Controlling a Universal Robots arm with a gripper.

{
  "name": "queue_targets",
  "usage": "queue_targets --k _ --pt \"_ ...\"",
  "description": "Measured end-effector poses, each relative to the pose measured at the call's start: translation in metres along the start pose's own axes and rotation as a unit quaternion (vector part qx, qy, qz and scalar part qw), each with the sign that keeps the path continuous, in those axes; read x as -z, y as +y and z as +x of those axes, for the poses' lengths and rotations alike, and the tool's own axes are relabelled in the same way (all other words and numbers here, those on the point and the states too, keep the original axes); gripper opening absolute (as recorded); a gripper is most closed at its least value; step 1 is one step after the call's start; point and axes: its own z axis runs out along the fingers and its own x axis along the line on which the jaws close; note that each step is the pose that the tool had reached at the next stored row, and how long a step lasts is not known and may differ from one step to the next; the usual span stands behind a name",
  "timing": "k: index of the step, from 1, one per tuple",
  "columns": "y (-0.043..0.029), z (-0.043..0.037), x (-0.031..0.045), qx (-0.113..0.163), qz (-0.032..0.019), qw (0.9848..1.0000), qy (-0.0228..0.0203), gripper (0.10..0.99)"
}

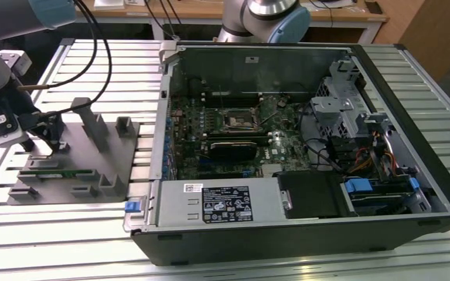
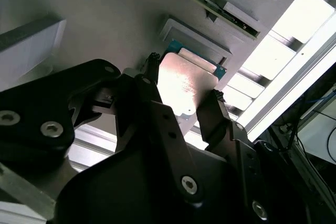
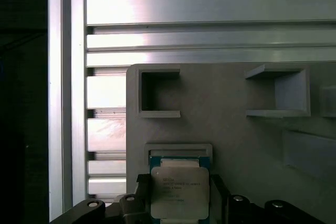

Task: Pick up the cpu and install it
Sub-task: 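Pick up the cpu and move it towards the insertion slot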

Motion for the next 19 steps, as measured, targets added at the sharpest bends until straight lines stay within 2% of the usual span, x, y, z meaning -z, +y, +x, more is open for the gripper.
queue_targets --k 9,19 --pt "0.0003 0.0000 0.0013 0.000 0.0000 1.0000 0.0000 0.541" --pt "0.0005 0.0001 0.0068 0.000 0.0000 1.0000 0.0000 0.541"
